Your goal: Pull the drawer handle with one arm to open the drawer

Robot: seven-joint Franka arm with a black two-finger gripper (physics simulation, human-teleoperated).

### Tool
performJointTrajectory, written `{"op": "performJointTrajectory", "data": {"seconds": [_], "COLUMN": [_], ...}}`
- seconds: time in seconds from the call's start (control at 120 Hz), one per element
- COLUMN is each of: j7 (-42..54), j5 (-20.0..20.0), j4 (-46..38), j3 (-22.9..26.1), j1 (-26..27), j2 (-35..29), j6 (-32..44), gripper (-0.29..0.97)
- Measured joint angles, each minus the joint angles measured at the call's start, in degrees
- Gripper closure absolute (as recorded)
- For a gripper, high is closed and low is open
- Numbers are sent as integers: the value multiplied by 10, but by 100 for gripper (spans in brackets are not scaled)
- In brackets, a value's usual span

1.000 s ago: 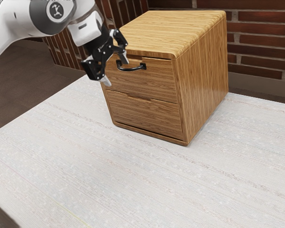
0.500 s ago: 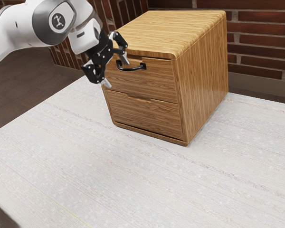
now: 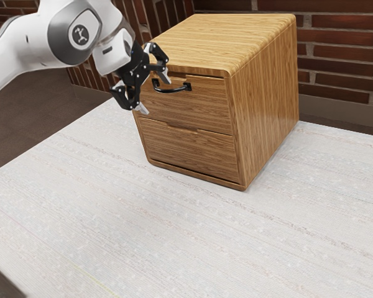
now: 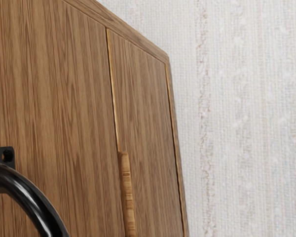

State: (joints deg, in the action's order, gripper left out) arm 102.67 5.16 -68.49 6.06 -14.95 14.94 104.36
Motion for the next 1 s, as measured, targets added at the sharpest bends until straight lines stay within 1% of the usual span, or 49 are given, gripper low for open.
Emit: {"op": "performJointTrajectory", "data": {"seconds": [0.117, 0.358, 0.442, 0.533, 0.783, 1.0], "j7": [3, 8, 9, 10, 12, 11], "j5": [1, 1, 1, 2, 4, 4], "j4": [0, -6, -7, -8, -8, -8], "j3": [-1, -1, -1, -3, -3, -4], "j1": [0, -1, -1, -1, -1, 0], "j2": [1, 2, 2, 2, 1, 0], "j6": [2, 6, 8, 9, 10, 9], "gripper": [1, 7, 5, 7, 14, 23]}}
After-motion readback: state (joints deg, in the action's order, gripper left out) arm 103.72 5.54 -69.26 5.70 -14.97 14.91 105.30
